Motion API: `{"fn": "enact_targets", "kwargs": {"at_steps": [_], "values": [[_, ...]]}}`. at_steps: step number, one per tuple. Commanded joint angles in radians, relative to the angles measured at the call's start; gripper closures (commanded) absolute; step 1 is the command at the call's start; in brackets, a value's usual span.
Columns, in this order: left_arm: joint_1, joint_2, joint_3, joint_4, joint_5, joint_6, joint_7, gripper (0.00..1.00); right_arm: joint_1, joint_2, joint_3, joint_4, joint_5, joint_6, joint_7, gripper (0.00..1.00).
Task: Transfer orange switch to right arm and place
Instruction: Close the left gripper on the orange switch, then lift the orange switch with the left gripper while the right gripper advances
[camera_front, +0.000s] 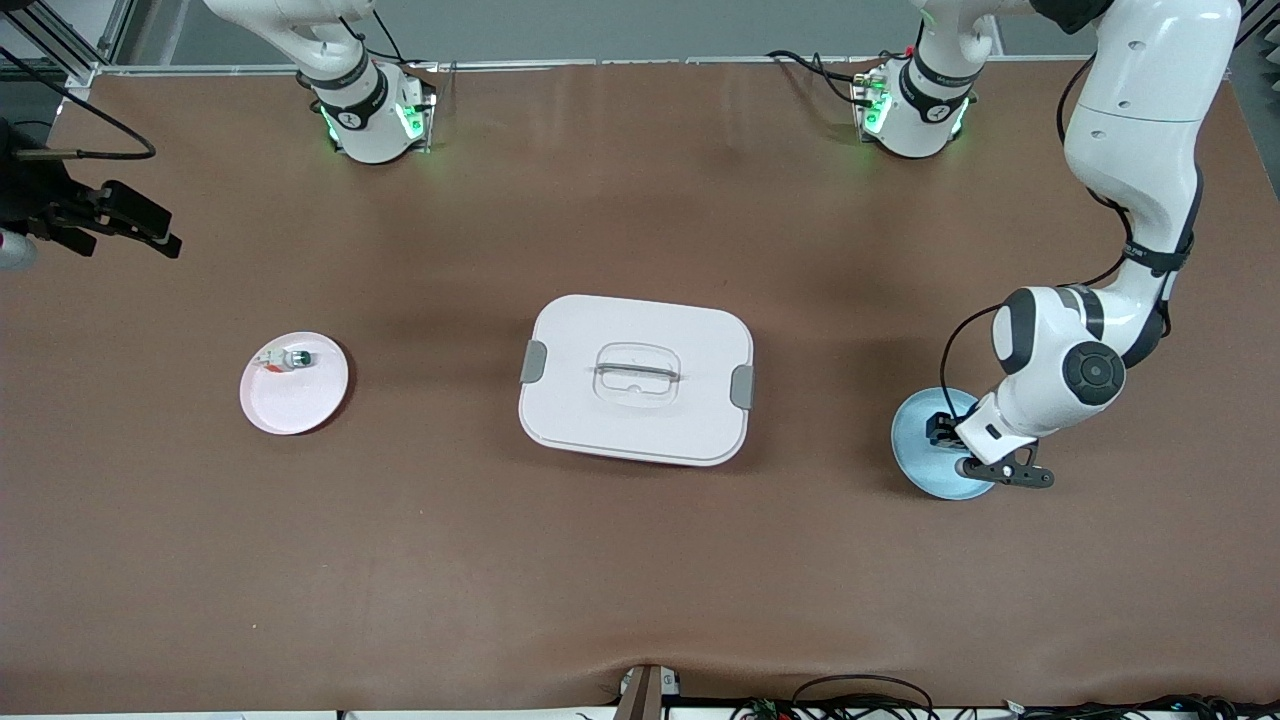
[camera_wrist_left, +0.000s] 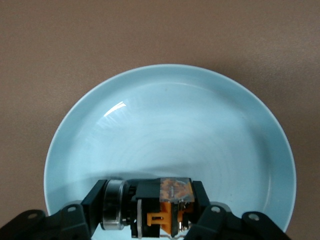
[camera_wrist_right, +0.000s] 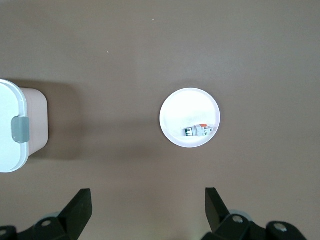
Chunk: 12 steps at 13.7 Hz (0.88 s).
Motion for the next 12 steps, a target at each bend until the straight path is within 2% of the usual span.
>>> {"fn": "enact_targets", "kwargs": {"at_steps": [1,8,12], "values": [[0.006,-0.007,-0.002,-0.007,0.017,0.015,0.002,0.72,-0.034,-0.012,0.014,-0.004,0.005,-0.006,-0.001,0.0],[0.007,-0.051,-0.003,-0.006,0.016,0.0,0.0,0.71,-0.075,0.006,0.014,0.001,0.021,-0.02,0.014,0.0],[0.019,-0.123,-0.003,0.008,0.003,-0.138,0.005,0.71,-0.102,0.039,0.014,0.004,0.04,-0.021,0.011,0.0]]}}
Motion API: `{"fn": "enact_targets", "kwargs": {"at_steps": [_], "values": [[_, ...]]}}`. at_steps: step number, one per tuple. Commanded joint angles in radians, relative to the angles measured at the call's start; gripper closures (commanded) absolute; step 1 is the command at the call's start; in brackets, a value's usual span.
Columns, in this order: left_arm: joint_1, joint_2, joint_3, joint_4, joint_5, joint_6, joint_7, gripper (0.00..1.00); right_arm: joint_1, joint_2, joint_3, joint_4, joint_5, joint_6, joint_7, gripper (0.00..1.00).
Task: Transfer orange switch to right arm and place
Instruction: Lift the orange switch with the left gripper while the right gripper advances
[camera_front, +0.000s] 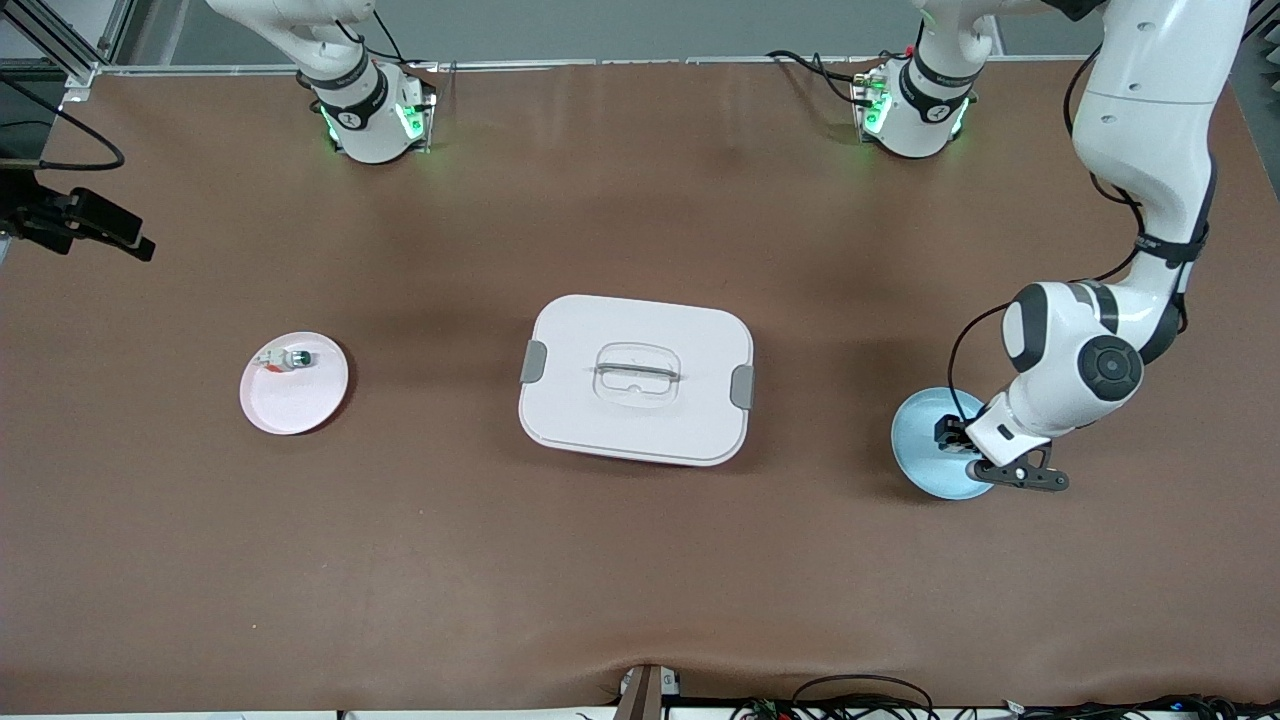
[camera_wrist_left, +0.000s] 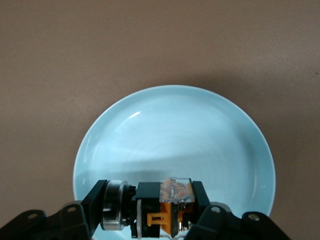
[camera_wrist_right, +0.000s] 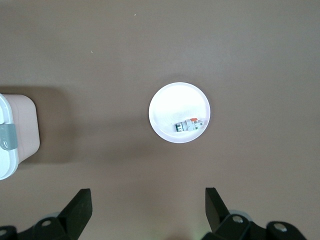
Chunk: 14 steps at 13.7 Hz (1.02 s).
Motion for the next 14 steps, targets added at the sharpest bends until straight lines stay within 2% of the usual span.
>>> {"fn": "enact_targets", "kwargs": {"at_steps": [1,4,7,12,14], "values": [[0.014,-0.078,-0.005,-0.007,-0.003,-0.094,0.002,0.71,-0.028,0.037,0.017,0.008,0.025,-0.008,0.008,0.0],[0.014,-0.139,-0.005,-0.007,-0.01,-0.175,-0.042,0.71,-0.015,0.1,0.02,0.008,0.023,-0.008,0.008,0.0],[0.011,-0.202,-0.007,0.019,-0.043,-0.296,-0.099,0.71,-0.028,0.261,0.018,0.032,0.028,-0.011,-0.005,0.0],[0.014,-0.337,-0.005,0.063,-0.177,-0.542,-0.121,0.68,-0.027,0.264,0.02,0.033,0.019,-0.026,-0.007,0.0],[0.014,-0.391,-0.005,0.091,-0.205,-0.625,-0.212,0.68,-0.03,0.266,0.02,0.03,0.02,-0.029,0.001,0.0]]}}
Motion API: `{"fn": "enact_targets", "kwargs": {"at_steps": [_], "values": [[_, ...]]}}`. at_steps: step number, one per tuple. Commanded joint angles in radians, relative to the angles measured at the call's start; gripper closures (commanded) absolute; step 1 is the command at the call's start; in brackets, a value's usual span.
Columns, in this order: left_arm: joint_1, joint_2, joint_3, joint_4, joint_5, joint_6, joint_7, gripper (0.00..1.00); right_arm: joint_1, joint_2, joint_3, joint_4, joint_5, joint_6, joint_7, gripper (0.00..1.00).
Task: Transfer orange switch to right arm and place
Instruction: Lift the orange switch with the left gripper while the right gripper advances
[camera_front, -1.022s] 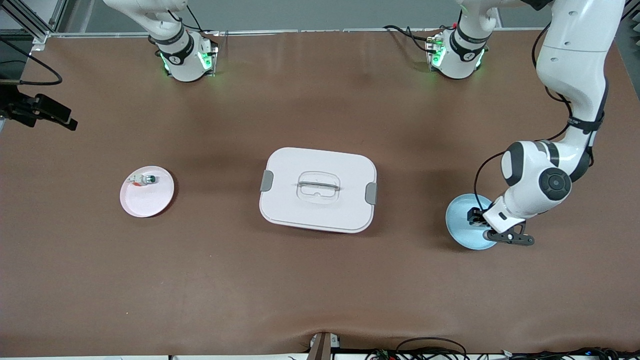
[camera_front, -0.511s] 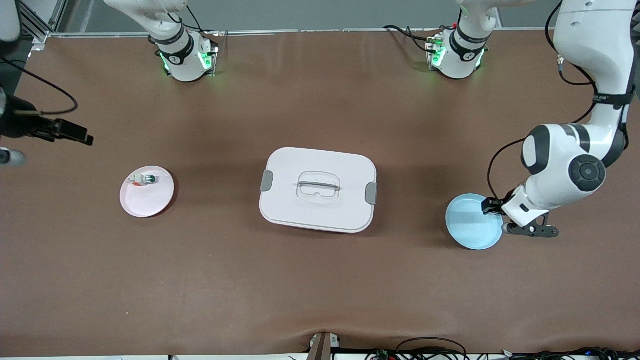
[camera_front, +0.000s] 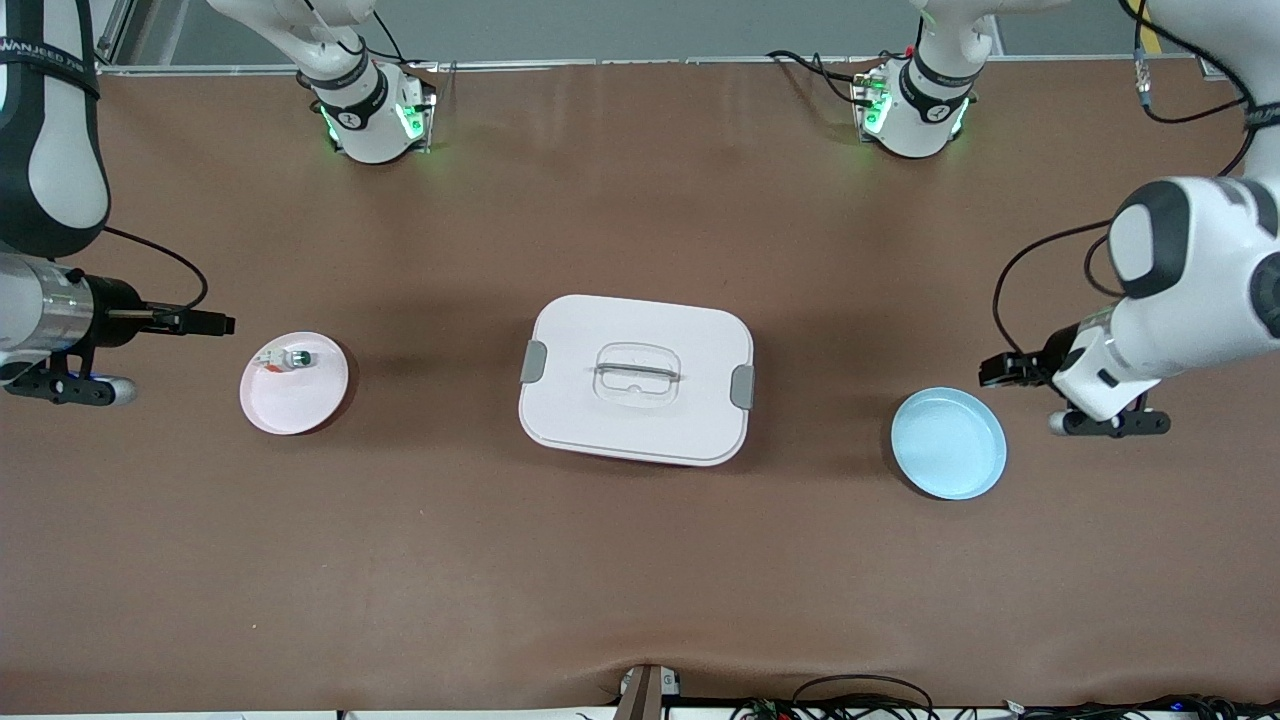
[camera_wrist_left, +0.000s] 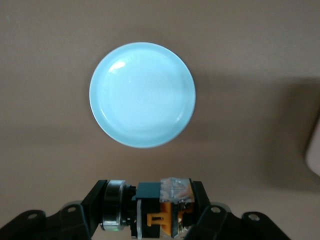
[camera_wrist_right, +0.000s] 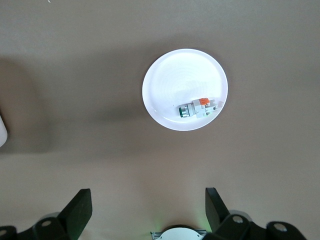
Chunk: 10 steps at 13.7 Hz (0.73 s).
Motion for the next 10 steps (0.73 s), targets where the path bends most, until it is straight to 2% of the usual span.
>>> {"fn": "enact_targets", "kwargs": {"at_steps": [1,5,10], "values": [[0.001,-0.076,-0.004,0.044,-0.033,-0.116,-0.132,0.69,-0.01,-0.01,0.009,0.008,0.008,-0.019,0.005,0.0],[-0.004,-0.081,-0.059,0.186,-0.091,-0.287,-0.324,0.69,0.002,-0.011,0.011,0.004,0.007,-0.018,0.016,0.0],[-0.004,-0.077,-0.177,0.3,-0.152,-0.321,-0.579,0.69,0.001,-0.016,0.012,-0.015,0.023,-0.009,0.019,0.0]]}}
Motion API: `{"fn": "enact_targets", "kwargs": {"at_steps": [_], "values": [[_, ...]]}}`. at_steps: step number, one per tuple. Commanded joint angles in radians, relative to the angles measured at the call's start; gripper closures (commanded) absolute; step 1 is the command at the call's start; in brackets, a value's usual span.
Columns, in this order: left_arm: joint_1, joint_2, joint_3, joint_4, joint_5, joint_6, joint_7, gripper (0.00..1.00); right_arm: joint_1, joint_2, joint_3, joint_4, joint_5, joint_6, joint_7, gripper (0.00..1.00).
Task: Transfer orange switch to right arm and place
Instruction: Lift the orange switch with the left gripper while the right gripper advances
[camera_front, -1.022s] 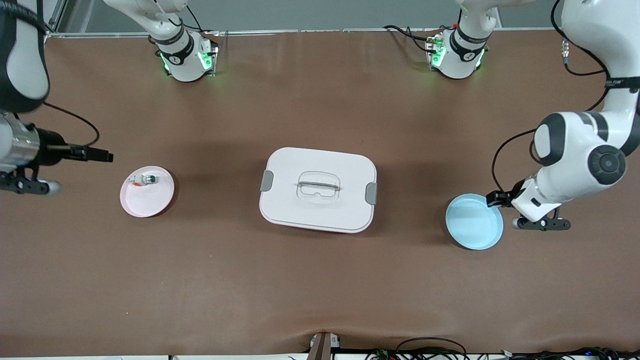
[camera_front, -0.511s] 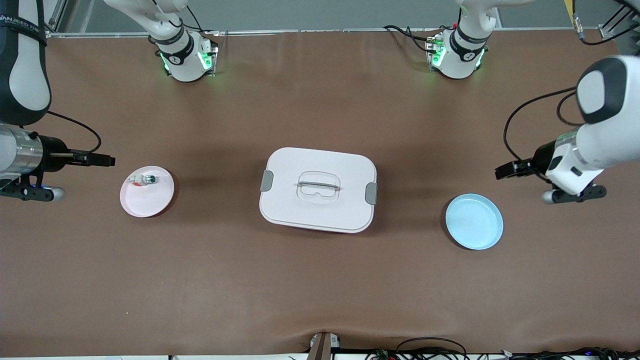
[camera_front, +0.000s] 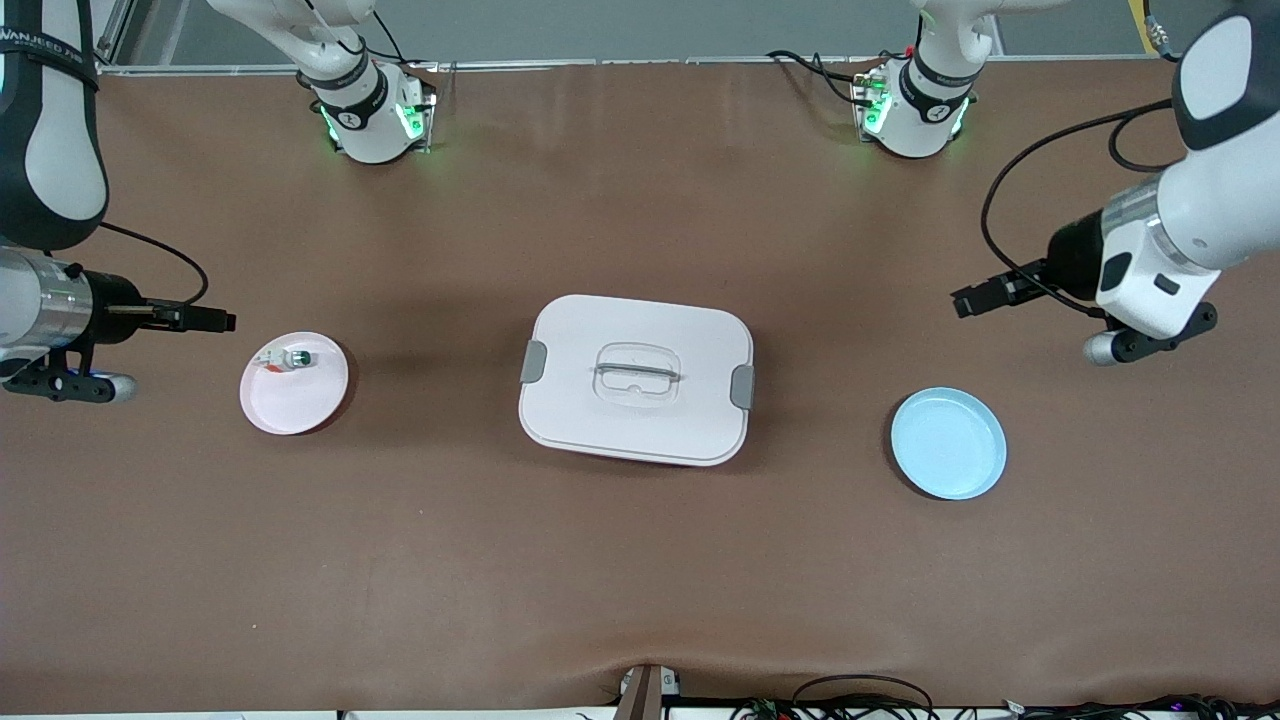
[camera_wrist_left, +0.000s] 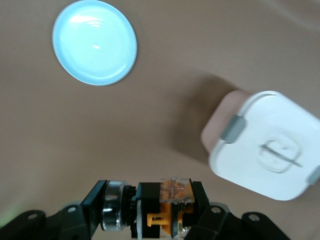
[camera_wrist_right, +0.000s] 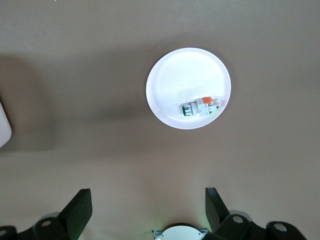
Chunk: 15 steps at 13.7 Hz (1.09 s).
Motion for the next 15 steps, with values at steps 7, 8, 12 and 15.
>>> {"fn": "enact_targets", "kwargs": {"at_steps": [7,8,12,15], "values": [[-0.004,0.031,-0.146,0.076,-0.103,0.033,-0.361,0.69,-0.011,-0.019,0.002,-0.045,0.099,0.027,0.015,0.0],[-0.004,0.036,-0.16,0.076,-0.129,0.058,-0.395,0.69,-0.018,-0.019,0.002,-0.051,0.106,0.035,0.015,0.0],[-0.056,0.061,-0.181,0.076,-0.179,0.208,-0.719,0.68,-0.02,-0.071,0.001,-0.096,0.24,0.063,0.017,0.0],[-0.106,0.088,-0.181,0.074,-0.179,0.286,-0.945,0.69,-0.012,-0.168,0.005,-0.185,0.384,0.124,0.024,0.0]]}}
